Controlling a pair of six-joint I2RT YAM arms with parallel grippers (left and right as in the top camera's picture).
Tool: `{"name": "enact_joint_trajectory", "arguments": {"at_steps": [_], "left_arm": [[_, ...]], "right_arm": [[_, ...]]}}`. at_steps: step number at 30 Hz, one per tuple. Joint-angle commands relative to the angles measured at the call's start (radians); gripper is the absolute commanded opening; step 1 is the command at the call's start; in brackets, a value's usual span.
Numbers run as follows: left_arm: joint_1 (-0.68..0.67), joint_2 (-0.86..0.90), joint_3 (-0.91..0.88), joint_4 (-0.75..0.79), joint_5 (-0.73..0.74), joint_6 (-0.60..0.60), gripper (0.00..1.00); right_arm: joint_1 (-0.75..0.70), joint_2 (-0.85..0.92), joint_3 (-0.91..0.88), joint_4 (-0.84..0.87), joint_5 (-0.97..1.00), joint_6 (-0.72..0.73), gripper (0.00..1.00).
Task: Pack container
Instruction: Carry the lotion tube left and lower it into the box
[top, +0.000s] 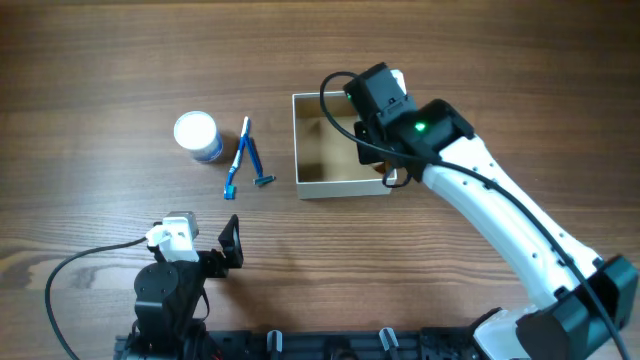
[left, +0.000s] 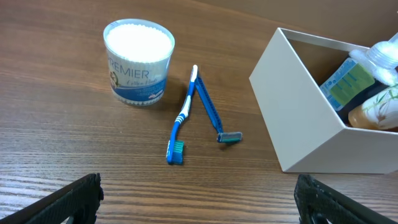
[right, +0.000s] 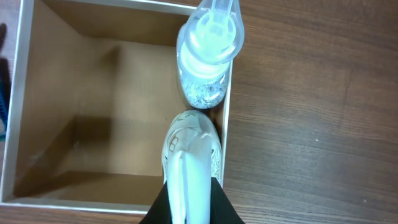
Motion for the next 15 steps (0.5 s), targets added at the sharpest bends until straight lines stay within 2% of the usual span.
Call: {"name": "enact_joint_trajectory", "arguments": {"at_steps": [1, 3, 9, 14, 15], "left_arm": [[0.008, -0.01, -0.003, 0.004, 0.016, 0.017, 1.0], [0.008, -0.01, -0.003, 0.004, 0.016, 0.017, 1.0], [0.008, -0.01, -0.003, 0.004, 0.016, 0.017, 1.0], [0.008, -0.01, -0.003, 0.004, 0.015, 0.017, 1.0], [0.008, -0.01, -0.003, 0.004, 0.016, 0.017, 1.0]], "right_arm": [[0.0, 0.007, 0.004, 0.027, -0.035, 0.07, 0.11], [0.0, 0.007, 0.003, 0.031, -0.036, 0.1, 0.22], [-0.005, 0.007, 0.003, 0.023, -0.11, 0.132, 0.26], [-0.066, -0.002, 0.004, 0.023, -0.11, 0.138, 0.42], [-0.082, -0.015, 0.004, 0.024, -0.114, 0.138, 0.5]]}}
